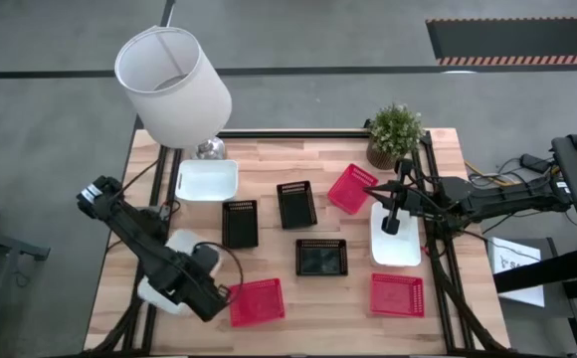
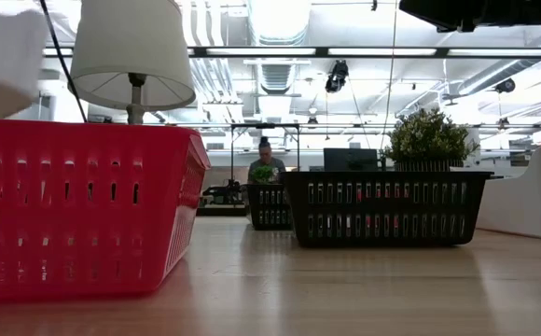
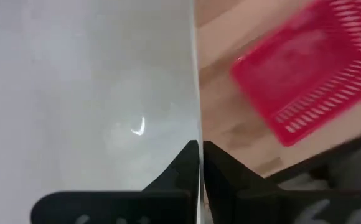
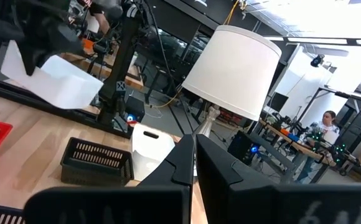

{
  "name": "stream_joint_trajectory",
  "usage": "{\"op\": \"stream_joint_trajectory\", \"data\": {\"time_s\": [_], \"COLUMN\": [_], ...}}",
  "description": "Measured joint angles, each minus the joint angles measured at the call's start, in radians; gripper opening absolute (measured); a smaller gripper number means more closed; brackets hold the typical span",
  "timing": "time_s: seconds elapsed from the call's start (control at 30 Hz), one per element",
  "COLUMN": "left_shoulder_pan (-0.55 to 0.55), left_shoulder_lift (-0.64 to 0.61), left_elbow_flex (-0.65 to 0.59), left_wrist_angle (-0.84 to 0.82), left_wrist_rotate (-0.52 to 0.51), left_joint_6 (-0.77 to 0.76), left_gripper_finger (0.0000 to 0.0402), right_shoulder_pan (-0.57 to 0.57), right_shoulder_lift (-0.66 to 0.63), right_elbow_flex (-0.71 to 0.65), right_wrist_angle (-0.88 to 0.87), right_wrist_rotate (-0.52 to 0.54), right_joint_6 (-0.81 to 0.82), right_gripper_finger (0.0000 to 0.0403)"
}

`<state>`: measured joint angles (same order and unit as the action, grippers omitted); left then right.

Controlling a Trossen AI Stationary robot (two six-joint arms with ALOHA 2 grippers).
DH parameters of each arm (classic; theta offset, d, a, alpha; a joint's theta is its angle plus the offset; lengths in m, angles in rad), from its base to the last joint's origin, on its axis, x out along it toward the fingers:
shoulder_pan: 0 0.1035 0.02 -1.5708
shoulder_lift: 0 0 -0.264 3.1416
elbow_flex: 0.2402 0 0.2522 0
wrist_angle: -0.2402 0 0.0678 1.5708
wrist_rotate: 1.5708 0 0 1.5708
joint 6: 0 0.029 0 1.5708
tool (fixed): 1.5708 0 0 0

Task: Stack baskets by color
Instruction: Stack the bottom white bin on top of the top white bin

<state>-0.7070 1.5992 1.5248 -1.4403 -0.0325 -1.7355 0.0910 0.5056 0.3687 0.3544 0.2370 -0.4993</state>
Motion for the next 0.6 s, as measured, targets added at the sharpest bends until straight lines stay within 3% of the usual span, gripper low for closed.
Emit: {"op": "stream_joint_trajectory", "data": {"time_s": [0.17, 0.4, 0.6], "left_shoulder_pan": [0.064, 0.174, 0.270], "left_shoulder_lift": [0.001, 0.001, -0.065], "left_elbow_flex": [0.052, 0.035, -0.030], "left_wrist_angle": [0.024, -0.031, -0.121], "left_wrist_rotate": [-0.128, -0.241, -0.322], "left_joint_6": [0.429, 1.141, 1.418], "left_gripper_finger": [0.0000, 0.0000, 0.0000], "right_shoulder_pan": [0.000, 0.000, 0.000], "right_shoulder_lift": [0.000, 0.000, 0.000], "right_elbow_flex": [0.000, 0.000, 0.000], "right_wrist_angle": [0.000, 0.000, -0.001], "right_wrist_rotate": [0.000, 0.000, 0.000], "right_joint_6": [0.000, 0.000, 0.001], "right_gripper_finger": [0.0009, 0.0009, 0.0009]}}
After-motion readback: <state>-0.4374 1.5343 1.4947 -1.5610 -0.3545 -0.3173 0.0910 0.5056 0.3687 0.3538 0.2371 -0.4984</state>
